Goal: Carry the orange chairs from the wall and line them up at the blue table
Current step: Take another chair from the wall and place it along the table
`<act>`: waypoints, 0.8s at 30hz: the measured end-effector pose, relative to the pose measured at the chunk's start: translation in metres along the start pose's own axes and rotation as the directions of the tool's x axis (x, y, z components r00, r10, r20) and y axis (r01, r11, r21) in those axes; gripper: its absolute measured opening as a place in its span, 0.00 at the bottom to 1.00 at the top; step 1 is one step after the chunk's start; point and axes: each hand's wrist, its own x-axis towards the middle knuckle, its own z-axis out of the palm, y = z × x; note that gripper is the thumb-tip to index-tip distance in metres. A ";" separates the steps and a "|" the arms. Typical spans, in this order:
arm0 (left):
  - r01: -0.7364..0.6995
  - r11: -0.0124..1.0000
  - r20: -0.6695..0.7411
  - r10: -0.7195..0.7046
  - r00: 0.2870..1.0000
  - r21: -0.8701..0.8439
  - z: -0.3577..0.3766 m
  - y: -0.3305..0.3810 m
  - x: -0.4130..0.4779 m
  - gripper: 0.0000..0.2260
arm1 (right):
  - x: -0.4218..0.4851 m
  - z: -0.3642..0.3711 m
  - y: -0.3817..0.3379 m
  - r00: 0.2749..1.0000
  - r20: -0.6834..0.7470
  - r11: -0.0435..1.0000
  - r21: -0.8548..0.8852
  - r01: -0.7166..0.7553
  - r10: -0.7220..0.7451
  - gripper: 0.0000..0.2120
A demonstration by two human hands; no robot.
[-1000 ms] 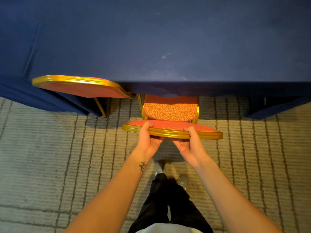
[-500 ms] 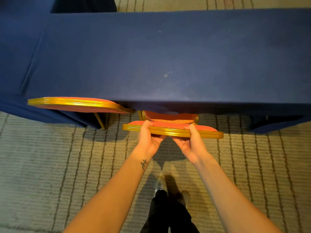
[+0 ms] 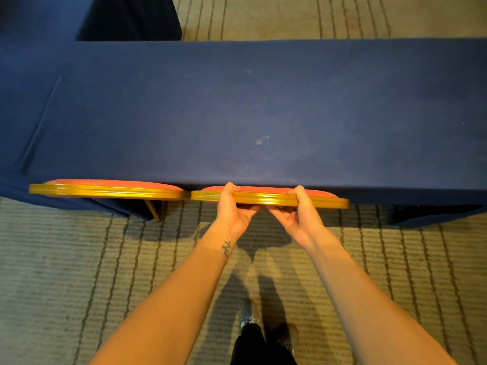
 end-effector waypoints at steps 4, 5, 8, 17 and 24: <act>0.003 1.000 -0.017 -0.003 1.000 -0.019 0.011 -0.001 0.014 0.20 | 0.011 0.004 -0.012 1.000 0.009 1.000 -0.003 0.019 -0.019 0.12; 0.002 1.000 -0.021 -0.002 1.000 -0.015 0.013 -0.002 0.015 0.20 | 0.012 0.003 -0.013 1.000 0.012 1.000 -0.009 0.016 -0.016 0.13; -0.003 1.000 -0.017 0.003 1.000 -0.004 0.010 -0.004 0.013 0.20 | 0.012 0.000 -0.008 1.000 0.002 0.999 -0.028 0.024 -0.024 0.17; -0.009 0.999 -0.013 0.009 1.000 0.050 0.002 -0.008 0.014 0.20 | 0.018 -0.007 0.002 0.995 -0.043 0.994 -0.066 0.089 -0.092 0.21; 0.076 0.978 0.002 -0.078 0.997 0.193 -0.008 -0.015 -0.024 0.28 | -0.008 -0.015 0.001 0.999 0.006 0.996 -0.085 0.034 -0.034 0.27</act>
